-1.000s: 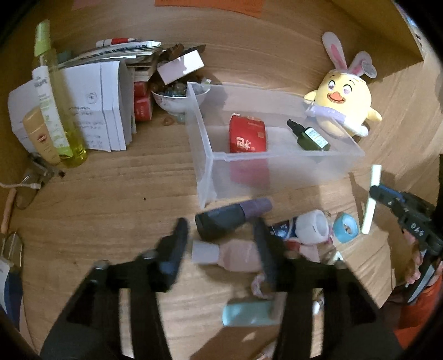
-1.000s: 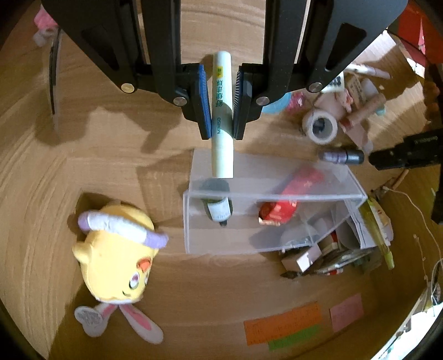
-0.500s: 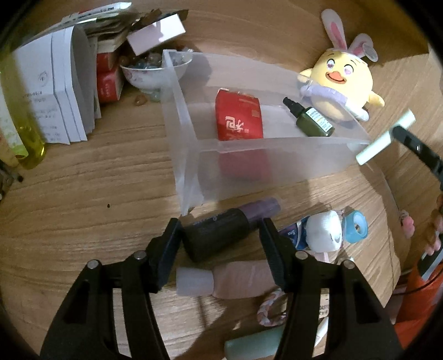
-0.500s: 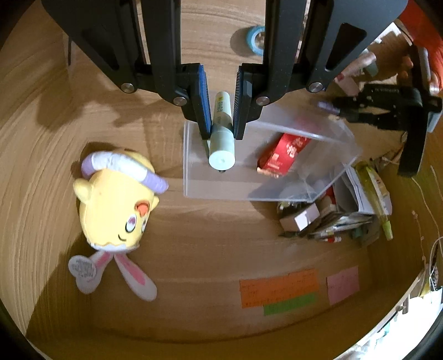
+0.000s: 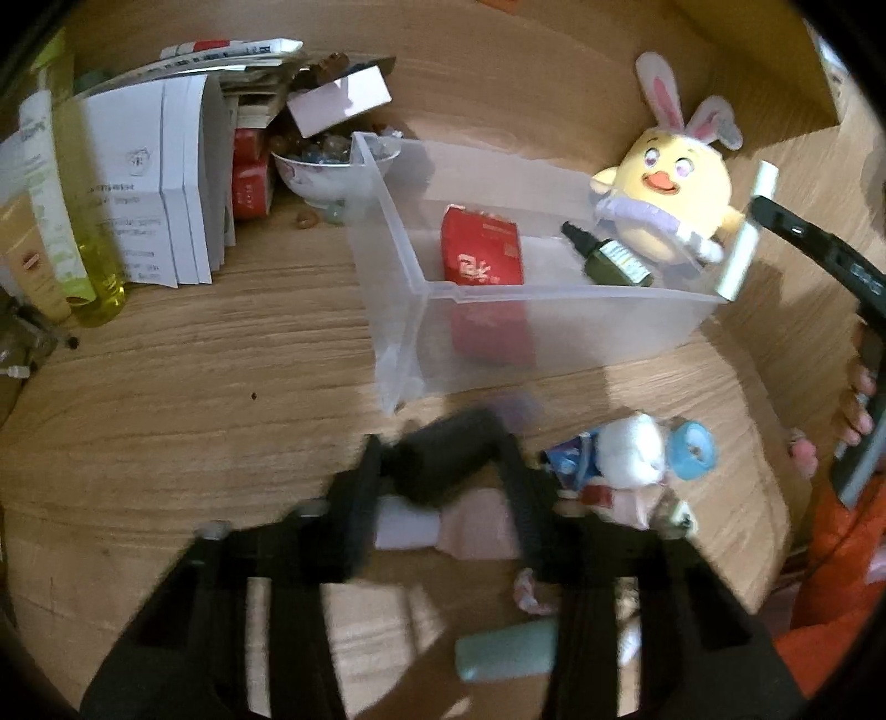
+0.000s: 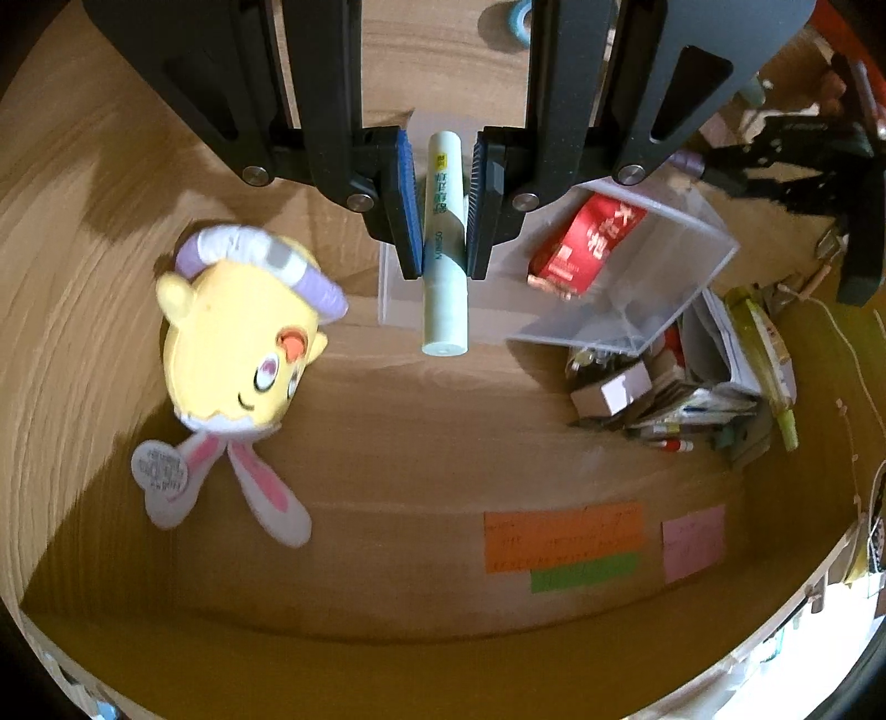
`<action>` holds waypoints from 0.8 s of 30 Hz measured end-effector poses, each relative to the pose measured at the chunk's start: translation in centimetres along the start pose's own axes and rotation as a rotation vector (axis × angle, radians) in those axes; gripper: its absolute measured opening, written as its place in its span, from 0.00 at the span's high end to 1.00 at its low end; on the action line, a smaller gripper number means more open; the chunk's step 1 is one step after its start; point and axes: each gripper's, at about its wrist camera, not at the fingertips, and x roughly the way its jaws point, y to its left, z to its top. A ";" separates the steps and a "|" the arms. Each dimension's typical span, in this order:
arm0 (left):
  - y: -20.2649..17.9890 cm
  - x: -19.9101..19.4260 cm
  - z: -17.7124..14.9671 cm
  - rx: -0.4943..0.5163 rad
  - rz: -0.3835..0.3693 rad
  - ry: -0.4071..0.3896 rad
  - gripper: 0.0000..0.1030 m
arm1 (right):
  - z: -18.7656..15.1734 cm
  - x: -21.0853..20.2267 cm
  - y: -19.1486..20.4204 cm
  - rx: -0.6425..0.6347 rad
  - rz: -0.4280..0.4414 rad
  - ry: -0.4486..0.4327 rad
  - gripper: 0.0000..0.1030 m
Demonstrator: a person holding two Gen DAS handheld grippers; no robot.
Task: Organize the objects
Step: 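Lift both items over the clear box and release them inside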
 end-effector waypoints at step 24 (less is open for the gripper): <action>-2.2 -8.3 1.3 0.013 0.106 -0.151 0.75 | 0.0 6.9 1.1 -0.089 0.027 0.130 0.86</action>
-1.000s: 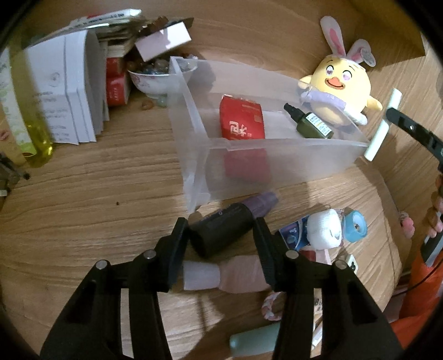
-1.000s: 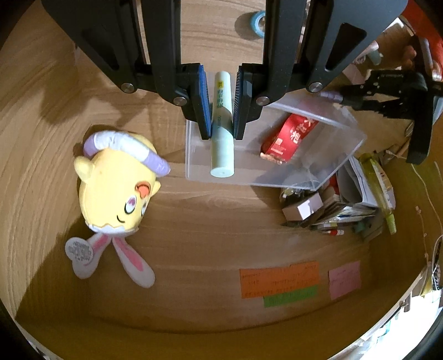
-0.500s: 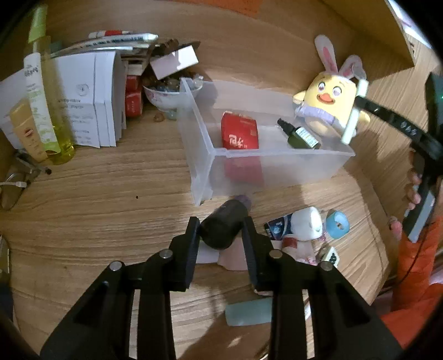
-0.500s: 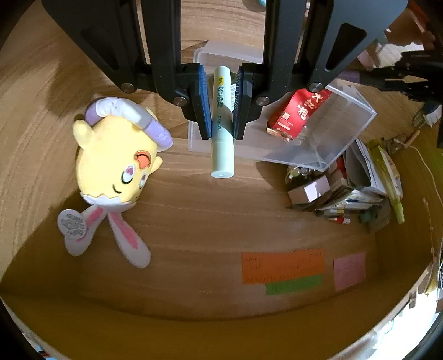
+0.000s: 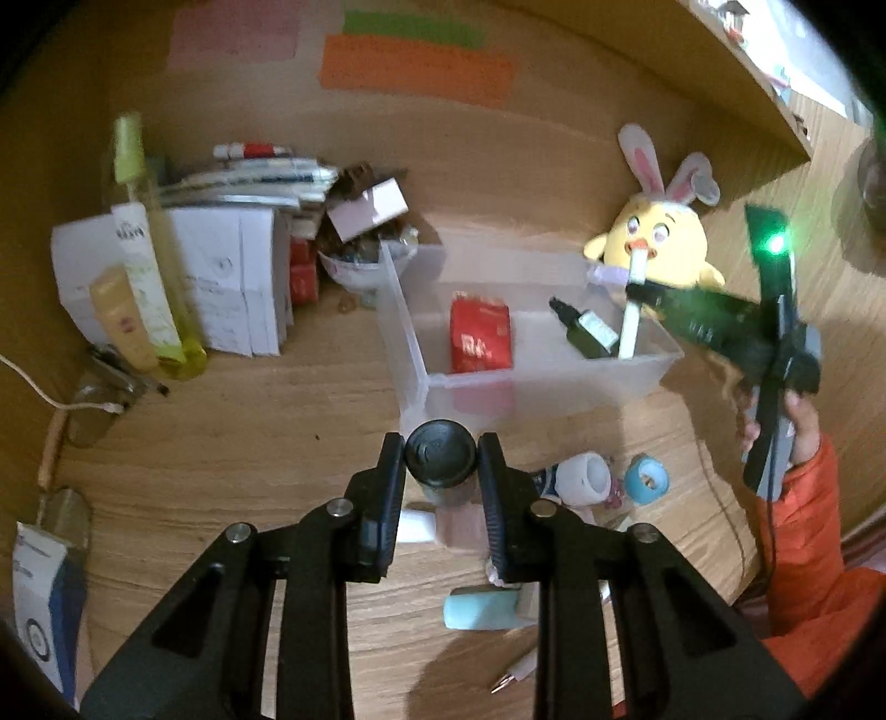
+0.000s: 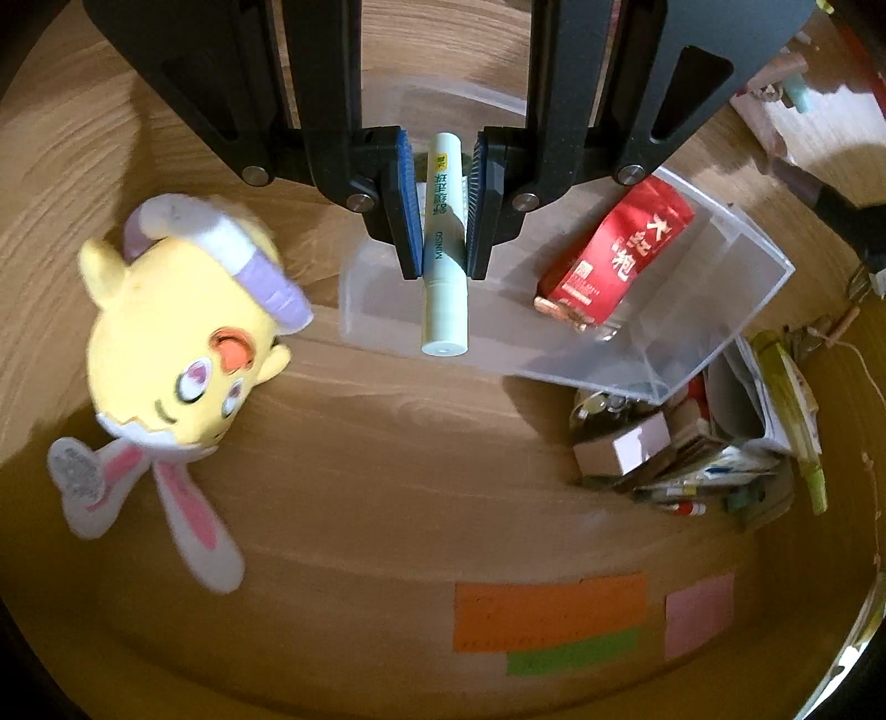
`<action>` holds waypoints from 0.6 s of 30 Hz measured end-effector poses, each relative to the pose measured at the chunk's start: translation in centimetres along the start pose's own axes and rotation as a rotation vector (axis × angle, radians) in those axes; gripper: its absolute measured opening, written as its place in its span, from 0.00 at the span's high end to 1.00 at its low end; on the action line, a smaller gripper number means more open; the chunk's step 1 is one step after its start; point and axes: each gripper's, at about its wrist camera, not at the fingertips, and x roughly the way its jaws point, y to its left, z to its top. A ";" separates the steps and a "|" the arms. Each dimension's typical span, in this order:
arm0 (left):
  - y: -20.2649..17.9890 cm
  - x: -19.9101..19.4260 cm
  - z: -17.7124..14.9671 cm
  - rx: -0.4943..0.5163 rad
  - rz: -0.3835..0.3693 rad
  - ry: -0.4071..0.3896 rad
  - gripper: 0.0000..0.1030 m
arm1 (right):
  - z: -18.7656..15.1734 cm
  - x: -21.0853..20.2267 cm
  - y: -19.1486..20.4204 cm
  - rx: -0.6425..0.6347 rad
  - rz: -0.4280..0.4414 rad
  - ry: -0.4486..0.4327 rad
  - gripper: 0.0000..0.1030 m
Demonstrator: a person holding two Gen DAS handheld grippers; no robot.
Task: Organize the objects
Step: 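Lift both items over the clear box and release them inside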
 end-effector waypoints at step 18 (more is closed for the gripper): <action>-1.6 -0.1 7.6 0.006 -0.023 -0.159 0.75 | -0.7 4.2 3.0 -0.069 0.092 0.105 0.86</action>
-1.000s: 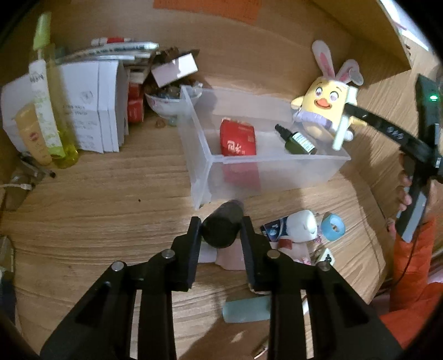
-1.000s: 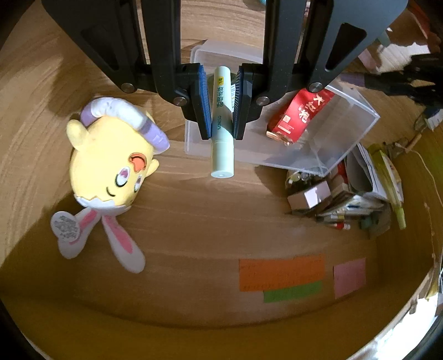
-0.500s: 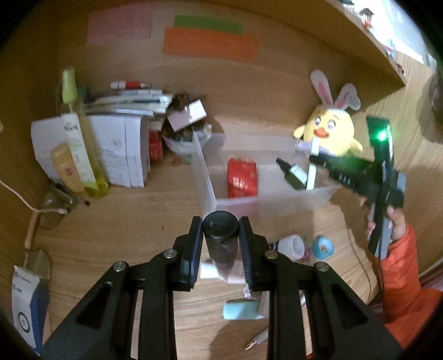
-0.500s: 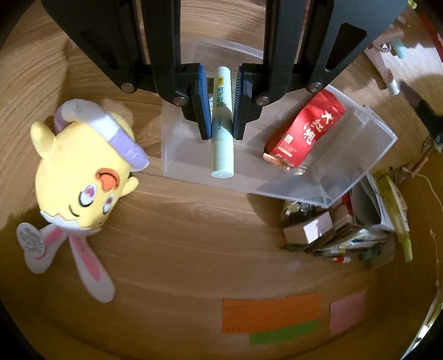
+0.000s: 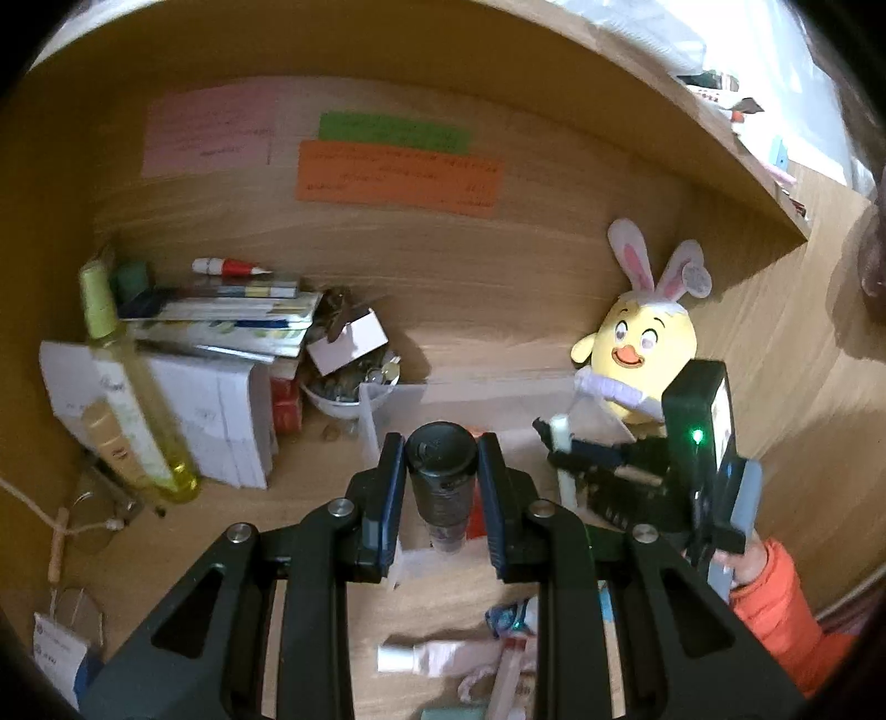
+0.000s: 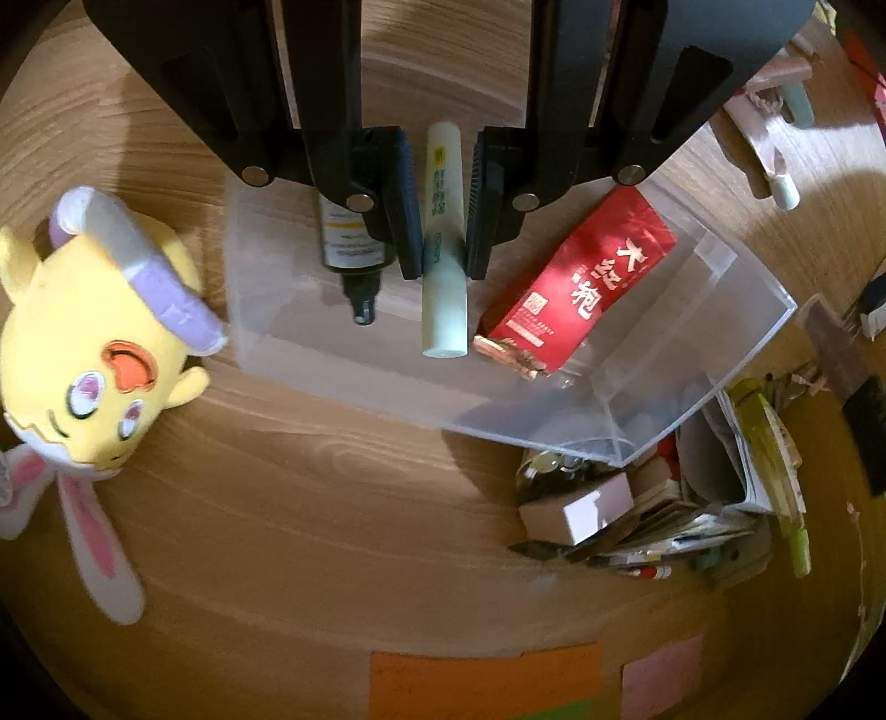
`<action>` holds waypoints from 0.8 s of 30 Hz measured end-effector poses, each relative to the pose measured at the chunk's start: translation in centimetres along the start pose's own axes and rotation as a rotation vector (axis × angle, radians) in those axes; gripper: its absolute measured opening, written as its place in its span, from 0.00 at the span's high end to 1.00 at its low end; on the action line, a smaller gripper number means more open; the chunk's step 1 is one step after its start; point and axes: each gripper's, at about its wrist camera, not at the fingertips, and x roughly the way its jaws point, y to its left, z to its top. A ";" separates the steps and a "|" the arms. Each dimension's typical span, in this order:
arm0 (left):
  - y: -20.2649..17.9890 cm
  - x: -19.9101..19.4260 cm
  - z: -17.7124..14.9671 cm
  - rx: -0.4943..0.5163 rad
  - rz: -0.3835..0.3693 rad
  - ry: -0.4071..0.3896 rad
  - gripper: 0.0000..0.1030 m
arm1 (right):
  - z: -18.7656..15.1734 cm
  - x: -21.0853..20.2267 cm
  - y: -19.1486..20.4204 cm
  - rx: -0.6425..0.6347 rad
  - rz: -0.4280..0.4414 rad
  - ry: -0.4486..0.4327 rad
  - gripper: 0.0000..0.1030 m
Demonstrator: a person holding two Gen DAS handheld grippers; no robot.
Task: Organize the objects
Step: 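Lift both items over the clear box and release them inside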
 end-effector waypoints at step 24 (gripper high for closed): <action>1.3 11.0 -1.5 -0.068 -0.066 0.224 0.75 | -0.9 -4.2 0.8 -0.007 0.011 -0.067 0.64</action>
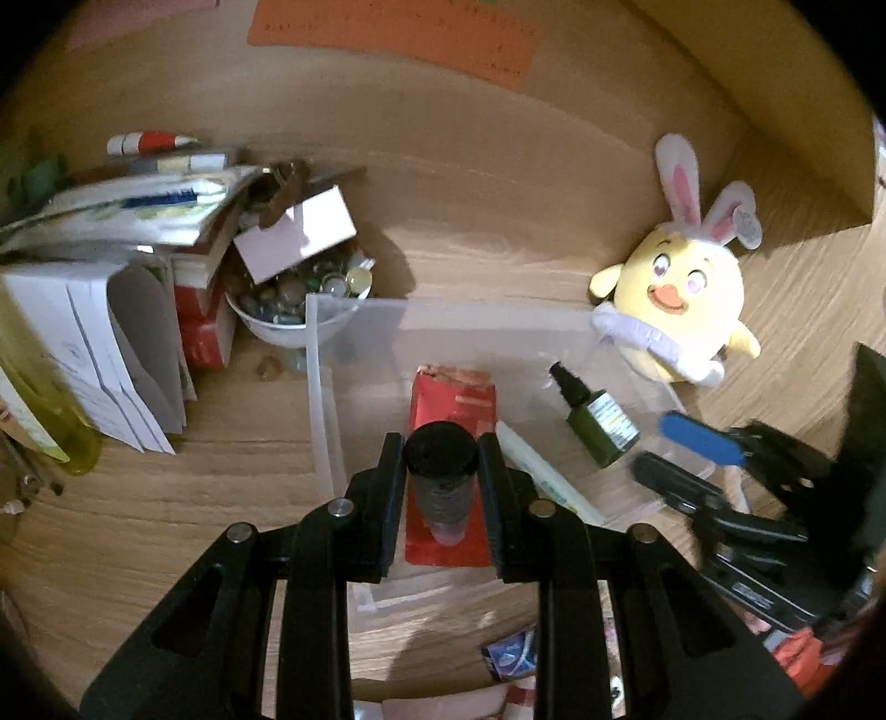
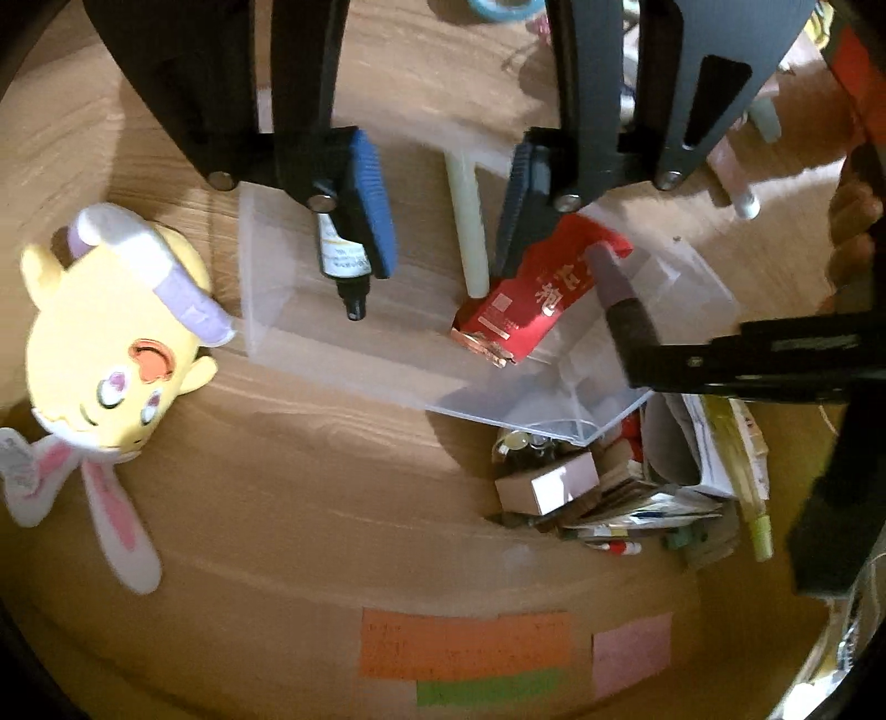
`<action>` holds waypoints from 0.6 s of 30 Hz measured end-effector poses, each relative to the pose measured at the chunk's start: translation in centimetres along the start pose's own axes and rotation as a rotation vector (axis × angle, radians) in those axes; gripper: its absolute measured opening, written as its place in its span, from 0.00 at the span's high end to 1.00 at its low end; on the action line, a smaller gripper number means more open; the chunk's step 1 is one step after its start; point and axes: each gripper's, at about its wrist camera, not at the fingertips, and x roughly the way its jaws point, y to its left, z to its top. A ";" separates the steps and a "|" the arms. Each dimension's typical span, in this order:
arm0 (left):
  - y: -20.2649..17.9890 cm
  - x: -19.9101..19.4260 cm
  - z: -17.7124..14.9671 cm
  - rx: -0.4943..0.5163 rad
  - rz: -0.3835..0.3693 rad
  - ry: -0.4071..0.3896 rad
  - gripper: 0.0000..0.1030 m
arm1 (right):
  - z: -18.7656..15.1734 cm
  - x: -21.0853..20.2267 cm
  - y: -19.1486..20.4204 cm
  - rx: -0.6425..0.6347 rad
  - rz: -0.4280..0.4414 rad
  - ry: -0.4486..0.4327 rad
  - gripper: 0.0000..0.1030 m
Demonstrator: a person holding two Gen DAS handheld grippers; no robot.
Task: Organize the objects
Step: 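Lift both items over the clear box and release them inside, then grasp the pink tube with the left tool while the right tool grasps the blue tape roll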
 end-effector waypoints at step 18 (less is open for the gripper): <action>-0.9 -4.4 -2.9 0.083 0.157 -0.060 0.53 | -6.2 -3.4 0.1 0.052 0.023 0.043 0.53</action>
